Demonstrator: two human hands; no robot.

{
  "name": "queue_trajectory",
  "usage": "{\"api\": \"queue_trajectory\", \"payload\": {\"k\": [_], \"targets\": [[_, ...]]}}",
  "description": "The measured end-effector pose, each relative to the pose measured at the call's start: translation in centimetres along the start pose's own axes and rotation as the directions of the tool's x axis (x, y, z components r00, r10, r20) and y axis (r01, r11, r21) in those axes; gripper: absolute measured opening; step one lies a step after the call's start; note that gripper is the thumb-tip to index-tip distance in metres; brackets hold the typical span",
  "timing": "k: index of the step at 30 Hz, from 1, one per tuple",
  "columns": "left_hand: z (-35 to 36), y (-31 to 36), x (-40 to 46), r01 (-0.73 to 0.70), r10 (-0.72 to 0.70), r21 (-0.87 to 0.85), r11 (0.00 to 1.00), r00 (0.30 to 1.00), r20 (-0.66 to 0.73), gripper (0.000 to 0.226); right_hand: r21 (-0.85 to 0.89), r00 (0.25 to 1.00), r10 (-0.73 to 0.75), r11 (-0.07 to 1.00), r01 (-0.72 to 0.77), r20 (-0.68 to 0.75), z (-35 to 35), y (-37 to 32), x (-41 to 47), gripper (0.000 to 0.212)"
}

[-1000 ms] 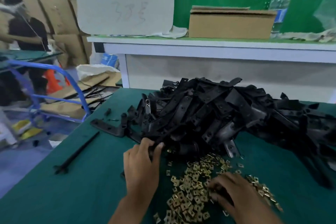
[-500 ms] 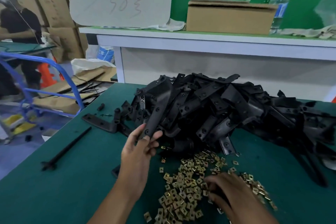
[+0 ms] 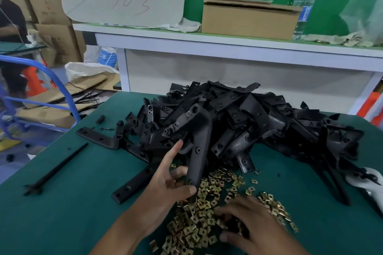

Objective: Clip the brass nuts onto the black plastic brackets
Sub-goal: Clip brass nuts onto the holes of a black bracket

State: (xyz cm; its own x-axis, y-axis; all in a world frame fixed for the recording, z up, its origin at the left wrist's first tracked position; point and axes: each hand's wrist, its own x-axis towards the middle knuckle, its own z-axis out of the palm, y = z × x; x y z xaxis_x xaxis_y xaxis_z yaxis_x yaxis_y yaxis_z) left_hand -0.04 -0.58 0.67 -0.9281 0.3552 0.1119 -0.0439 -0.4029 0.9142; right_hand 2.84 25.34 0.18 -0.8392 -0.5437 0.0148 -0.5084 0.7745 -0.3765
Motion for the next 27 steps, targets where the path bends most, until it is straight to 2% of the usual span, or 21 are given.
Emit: {"api": "queue_trajectory", "payload": {"k": [2,5,8,11,13,15,17,20,24,27], "targets": [[0.26,0.10,0.12,0.017,-0.017,0.050,0.999,1.000,-0.019,0.078,0.011,1.000,-0.001,1.000,0.001,-0.006,0.07,-0.04,-0.04,0.056],[0.56,0.18,0.24,0.030,-0.029,0.012,0.999,0.997,-0.070,0.056,0.004,1.000,-0.009,1.000,0.009,-0.018,0.12,-0.06,-0.13,0.053],[0.28,-0.23,0.35,0.025,-0.034,-0.084,0.996,0.994,-0.099,0.067,0.042,0.998,0.022,0.999,-0.020,-0.051,-0.10,-0.39,-0.27,0.040],[0.04,-0.68,0.33,0.054,-0.057,-0.059,0.997,0.997,-0.050,0.083,0.069,0.996,0.024,0.997,-0.018,-0.083,-0.29,-0.64,-0.51,0.028],[0.19,-0.67,0.33,0.051,-0.052,-0.029,0.998,0.998,-0.018,0.083,0.092,0.993,0.009,0.996,0.002,-0.116,-0.40,-0.79,-0.75,0.019],[0.60,-0.28,0.24,0.059,-0.060,-0.032,0.998,0.998,-0.027,0.069,0.102,0.990,0.005,0.995,0.010,-0.140,-0.51,-0.74,-0.82,0.013],[0.64,-0.09,0.26,0.054,-0.055,-0.018,0.998,0.996,-0.072,0.052,0.108,0.992,0.022,0.994,-0.008,-0.128,-0.53,-0.49,-0.86,0.019],[0.40,-0.27,0.44,0.022,-0.018,0.030,0.999,0.989,-0.144,0.051,0.081,0.994,0.006,0.997,0.003,-0.113,-0.43,-0.21,-0.92,0.024],[0.18,-0.48,0.62,0.018,-0.002,0.091,0.996,0.985,-0.174,0.027,0.078,0.995,-0.015,0.997,0.023,-0.102,-0.27,-0.55,-0.93,0.022],[0.18,-0.64,0.59,0.033,-0.015,0.112,0.993,0.987,-0.158,0.031,0.101,0.991,-0.019,0.994,0.033,-0.130,-0.47,-0.81,-0.88,0.023]]}}
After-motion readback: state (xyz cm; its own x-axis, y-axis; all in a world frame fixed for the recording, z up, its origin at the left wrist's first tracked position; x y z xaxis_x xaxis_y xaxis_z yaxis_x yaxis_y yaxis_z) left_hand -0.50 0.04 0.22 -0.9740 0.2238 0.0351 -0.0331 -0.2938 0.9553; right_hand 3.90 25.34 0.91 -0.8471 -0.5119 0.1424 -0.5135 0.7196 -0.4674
